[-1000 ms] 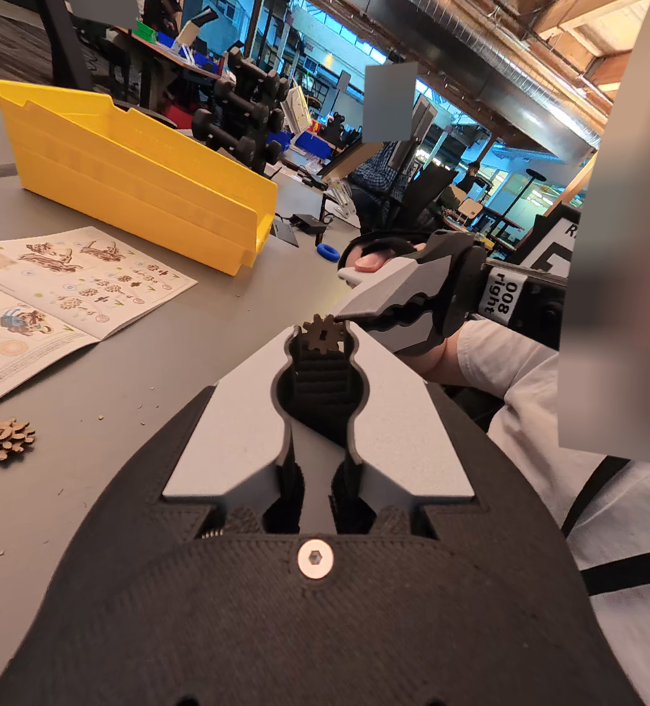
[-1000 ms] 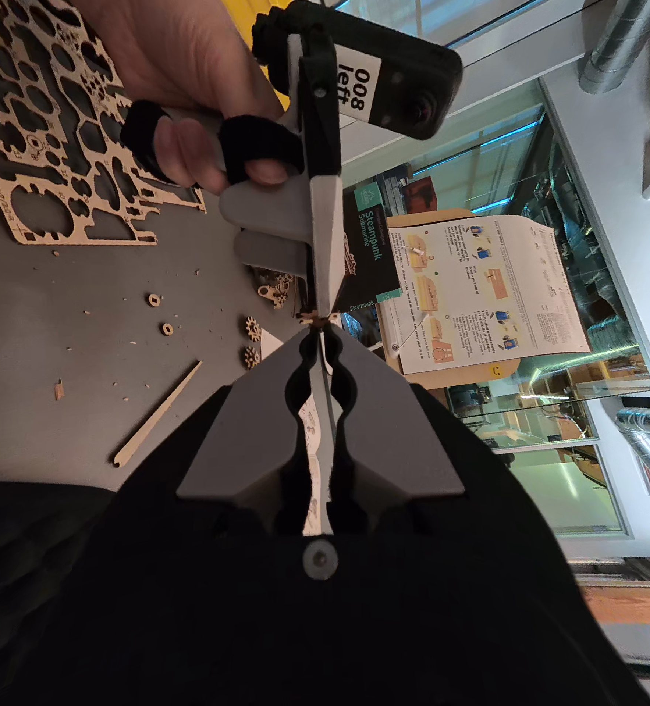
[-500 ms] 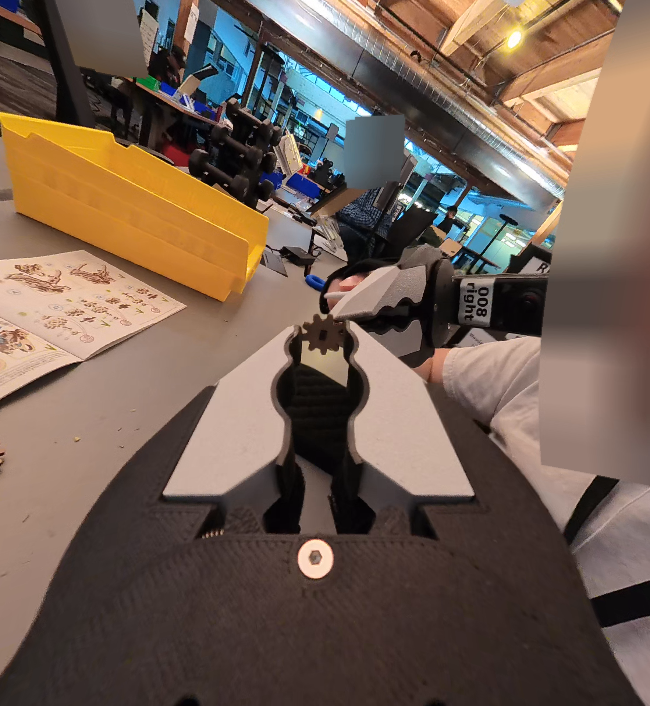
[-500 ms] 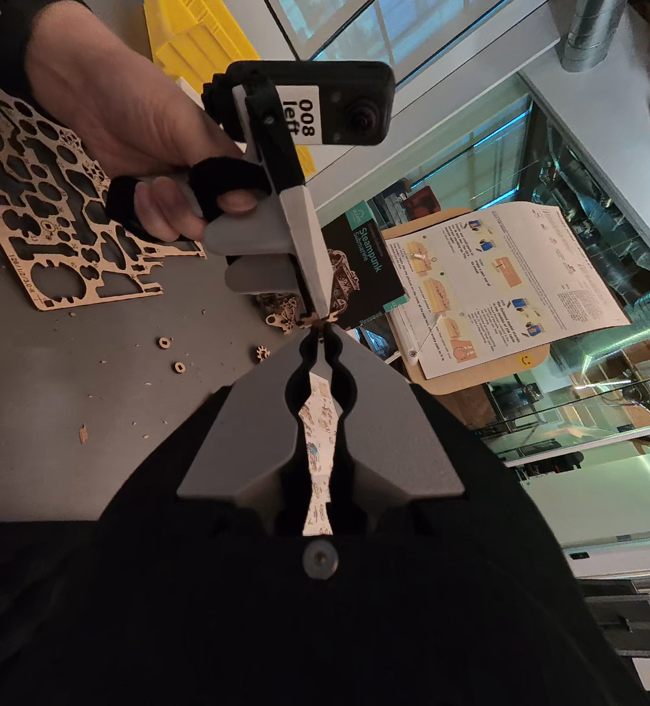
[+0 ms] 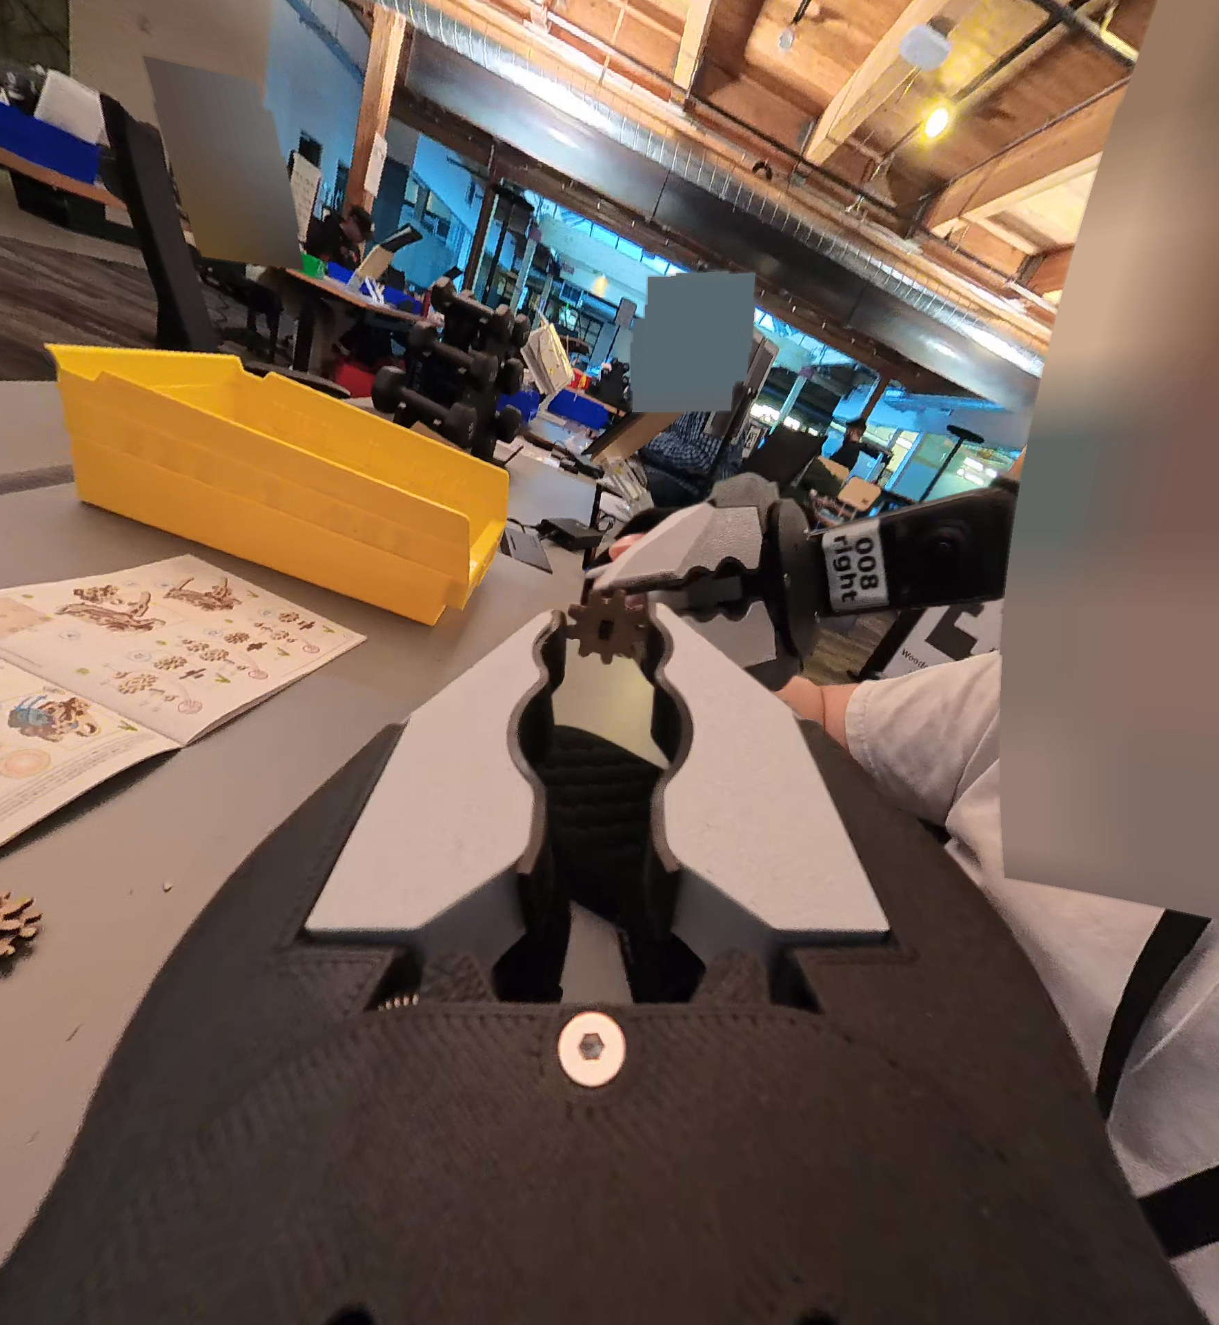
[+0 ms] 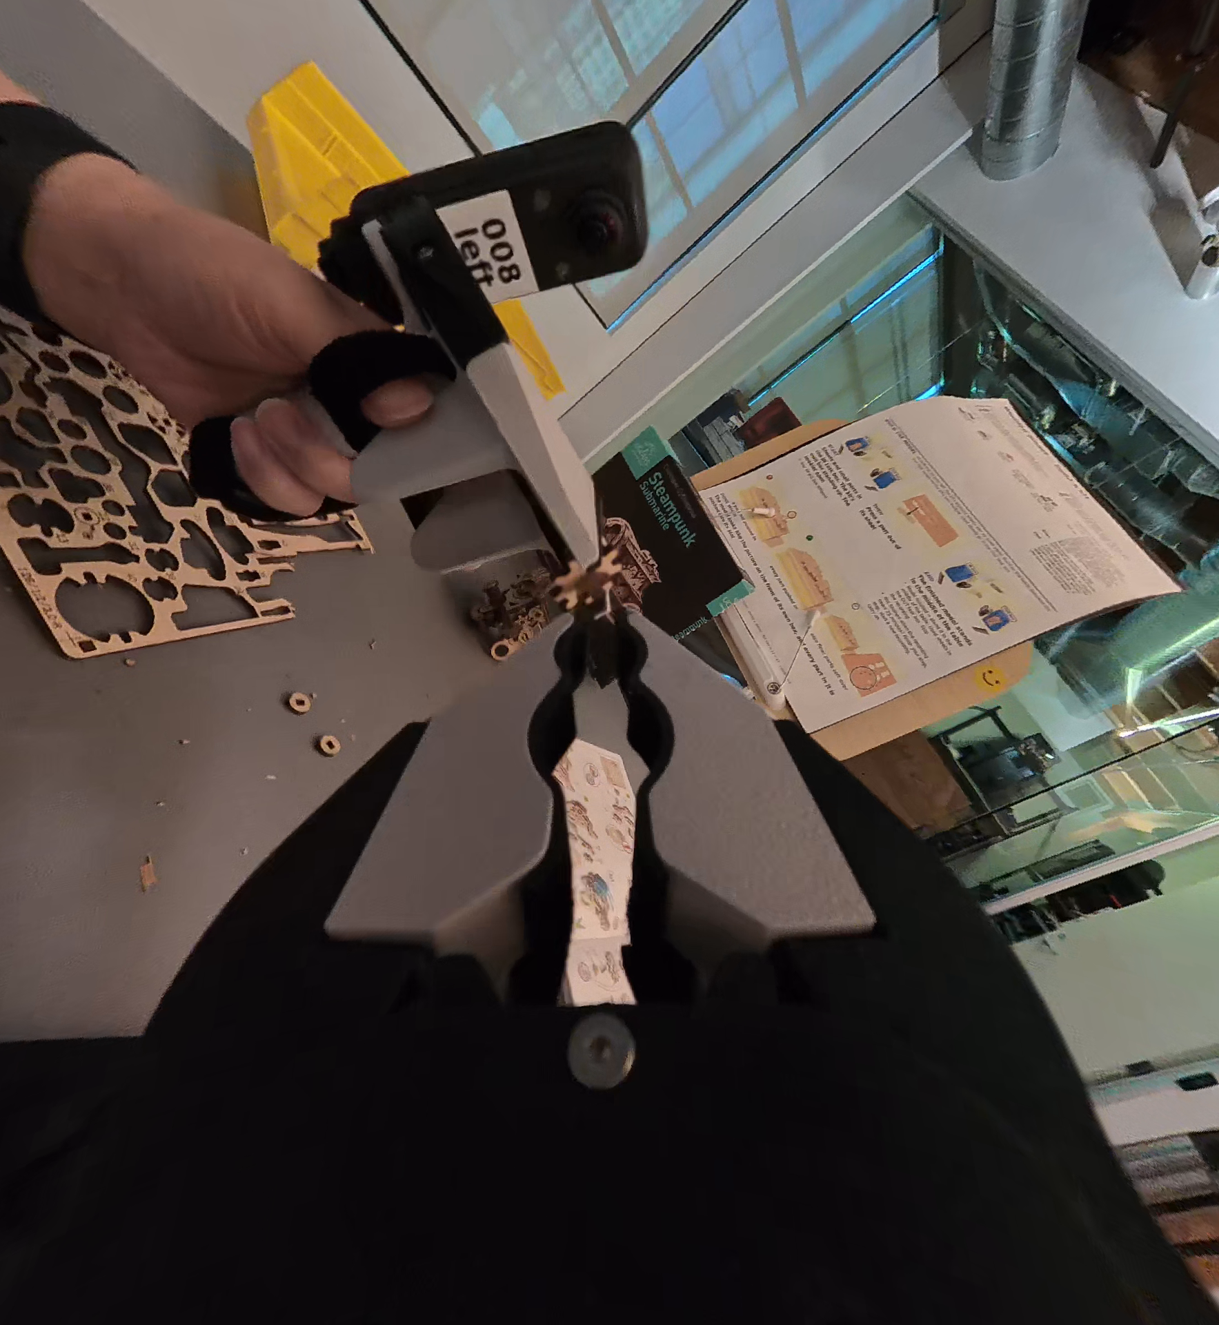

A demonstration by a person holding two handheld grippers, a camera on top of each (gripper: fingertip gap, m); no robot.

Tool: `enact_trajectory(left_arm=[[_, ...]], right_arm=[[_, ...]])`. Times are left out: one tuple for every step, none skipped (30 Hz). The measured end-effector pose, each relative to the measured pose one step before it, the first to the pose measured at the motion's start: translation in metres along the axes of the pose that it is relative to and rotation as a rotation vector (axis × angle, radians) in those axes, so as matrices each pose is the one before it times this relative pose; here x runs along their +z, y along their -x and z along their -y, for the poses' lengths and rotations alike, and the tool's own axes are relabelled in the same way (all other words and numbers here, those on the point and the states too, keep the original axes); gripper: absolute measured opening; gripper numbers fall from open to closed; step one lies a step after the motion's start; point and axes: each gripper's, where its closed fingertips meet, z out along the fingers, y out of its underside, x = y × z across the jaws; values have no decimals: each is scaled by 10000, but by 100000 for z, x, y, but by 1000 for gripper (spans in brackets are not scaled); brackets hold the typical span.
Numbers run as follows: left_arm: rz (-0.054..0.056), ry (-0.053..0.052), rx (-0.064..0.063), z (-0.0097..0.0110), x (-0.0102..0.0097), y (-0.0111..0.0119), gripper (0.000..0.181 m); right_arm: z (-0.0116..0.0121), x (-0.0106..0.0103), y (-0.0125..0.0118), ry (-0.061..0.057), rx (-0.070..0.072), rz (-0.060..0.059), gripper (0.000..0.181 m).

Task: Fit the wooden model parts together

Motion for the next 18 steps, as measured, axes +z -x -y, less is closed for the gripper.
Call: enact_trajectory(left_arm=[[15,-251,-101,340,-99,31,20],[-29,-332,-125,418,-112,-19,20],[-37,-424,-152,481,-110,-28,20],[5,-450,-172,427,-103,47,20],[-37,-351,-207,220,-34,-18,20],[-40,-319,-242,164,22,-15,20],[3,-298,-228,83,61,34,20],[8,-238,-178,-21,108,18,19],[85,-140,-137,-122,102,102,19],[68,-57,-100,-201,112,56,20],[30,-27,-113,-213,114,-3,20],[41,-62,-49,-158,96,-15,20],[40,-70,-26,-152,87,-29,20],[3,-3,-47,-215,108,-63,19],[-26,49,-61,-253,121,-87,20],[-7,-34,-54,-121,89,-38,20],[54,-17,-26,-114,35,86,20],[29,-8,-18,-86,15,48,20]], right_arm=[[-23,-5,-197,-108,270,-15,13],[83,8,-103,-183,350,44,21],[139,36,1,-197,401,95,27],[155,56,-45,-178,448,24,31],[238,91,-35,-214,427,-53,34],[121,150,-30,-104,304,-120,39],[-98,199,-156,98,151,-279,39],[-27,140,-81,68,-3,-303,38],[152,35,-82,-50,-71,-349,36],[282,3,145,-107,-94,-187,33],[187,29,67,-20,-57,-200,27],[14,104,131,94,-62,-94,26],[-123,157,163,160,-53,-25,26],[-292,175,-7,224,7,-88,25],[-331,159,12,209,54,-24,24],[-240,97,-14,134,58,-1,24],[-102,-18,-125,34,59,-46,21],[-122,-60,-243,41,76,-65,14]])
